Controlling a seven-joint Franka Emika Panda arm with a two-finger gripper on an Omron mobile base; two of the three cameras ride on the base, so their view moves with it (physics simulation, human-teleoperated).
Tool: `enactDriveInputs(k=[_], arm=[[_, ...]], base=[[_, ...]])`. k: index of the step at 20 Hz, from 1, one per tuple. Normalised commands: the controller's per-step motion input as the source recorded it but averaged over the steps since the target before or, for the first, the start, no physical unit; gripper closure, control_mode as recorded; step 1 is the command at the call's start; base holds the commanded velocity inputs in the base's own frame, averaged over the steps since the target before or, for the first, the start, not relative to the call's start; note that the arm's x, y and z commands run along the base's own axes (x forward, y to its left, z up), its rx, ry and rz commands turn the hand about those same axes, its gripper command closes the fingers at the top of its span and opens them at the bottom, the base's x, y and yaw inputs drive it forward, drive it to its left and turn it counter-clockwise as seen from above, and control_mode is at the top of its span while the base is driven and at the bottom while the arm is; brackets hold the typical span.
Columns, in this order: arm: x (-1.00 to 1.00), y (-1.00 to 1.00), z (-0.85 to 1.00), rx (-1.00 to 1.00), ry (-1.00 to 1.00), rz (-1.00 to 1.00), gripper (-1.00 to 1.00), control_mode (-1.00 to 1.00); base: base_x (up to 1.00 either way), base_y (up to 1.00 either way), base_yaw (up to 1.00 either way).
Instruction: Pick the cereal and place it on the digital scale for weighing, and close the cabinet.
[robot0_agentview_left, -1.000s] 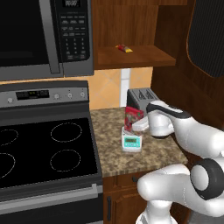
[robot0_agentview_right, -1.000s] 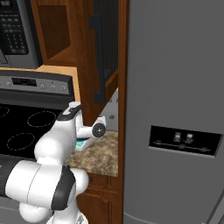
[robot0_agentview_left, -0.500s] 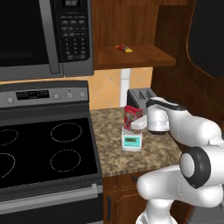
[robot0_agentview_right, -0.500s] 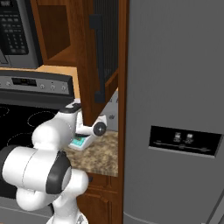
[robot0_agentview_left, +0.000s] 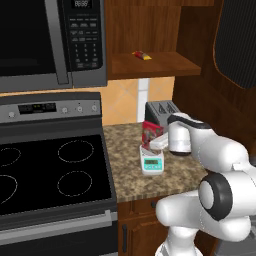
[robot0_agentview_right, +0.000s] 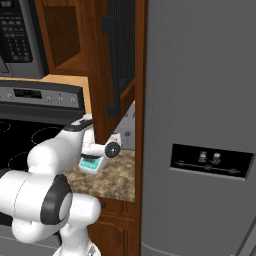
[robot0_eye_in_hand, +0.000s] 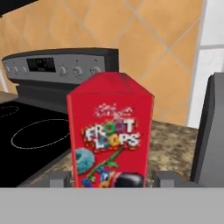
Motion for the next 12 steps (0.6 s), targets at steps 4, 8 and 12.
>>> enactDriveInputs(k=[4,8,12], arm=[[-0.20,-0.01,0.00,0.00,0.00,-0.04,-1.00,-1.00],[-0.40,0.00,0.00,0.00,-0.04,-0.02,-1.00,-1.00],[-0.12,0.00,0.00,0.00,-0.04,-0.06,-1.00,-1.00]], base=[[0.00,0.00,0.00],[0.00,0.00,0.00],[0.00,0.00,0.00]])
